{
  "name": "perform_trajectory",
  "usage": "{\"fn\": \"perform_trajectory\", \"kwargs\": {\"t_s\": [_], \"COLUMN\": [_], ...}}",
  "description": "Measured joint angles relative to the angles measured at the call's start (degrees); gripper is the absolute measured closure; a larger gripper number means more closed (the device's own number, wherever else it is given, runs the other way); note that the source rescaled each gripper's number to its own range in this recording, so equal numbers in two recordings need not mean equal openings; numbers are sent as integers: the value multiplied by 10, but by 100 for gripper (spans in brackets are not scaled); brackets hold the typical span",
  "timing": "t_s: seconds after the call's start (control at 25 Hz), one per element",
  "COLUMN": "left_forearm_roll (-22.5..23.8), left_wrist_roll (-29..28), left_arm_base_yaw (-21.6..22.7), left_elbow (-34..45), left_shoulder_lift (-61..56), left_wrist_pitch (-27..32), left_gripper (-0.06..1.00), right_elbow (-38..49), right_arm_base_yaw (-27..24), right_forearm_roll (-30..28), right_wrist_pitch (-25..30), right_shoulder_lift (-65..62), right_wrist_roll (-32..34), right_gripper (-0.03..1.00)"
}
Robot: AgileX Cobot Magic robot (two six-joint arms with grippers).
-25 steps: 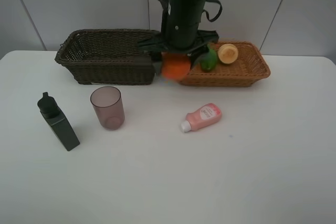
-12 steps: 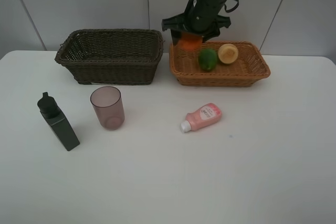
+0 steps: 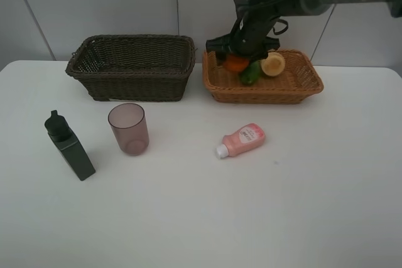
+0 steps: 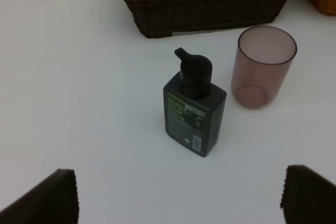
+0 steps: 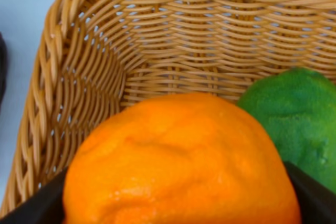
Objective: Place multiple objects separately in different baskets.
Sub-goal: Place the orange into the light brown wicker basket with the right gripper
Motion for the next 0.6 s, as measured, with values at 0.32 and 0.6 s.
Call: {"fn": "perform_trajectory", "kwargs": {"t_s": [0.32, 0.6], "left_forearm_roll": [0, 0], "left_wrist_roll": [0, 0], "left_arm_base_yaw": [0, 0], "left_elbow": [0, 0], "left_shoulder_lift": [0, 0], "left_wrist_pitch": [0, 0], "left_gripper": [-5, -5], "right_elbow": [3, 3], "right_arm_base_yaw": [0, 0], "right_forearm_roll": [0, 0], "right_wrist_pitch": [-6, 2], "right_shoulder_lift": [4, -1], "right_wrist_roll": [0, 0], "right_gripper": [38, 1]}}
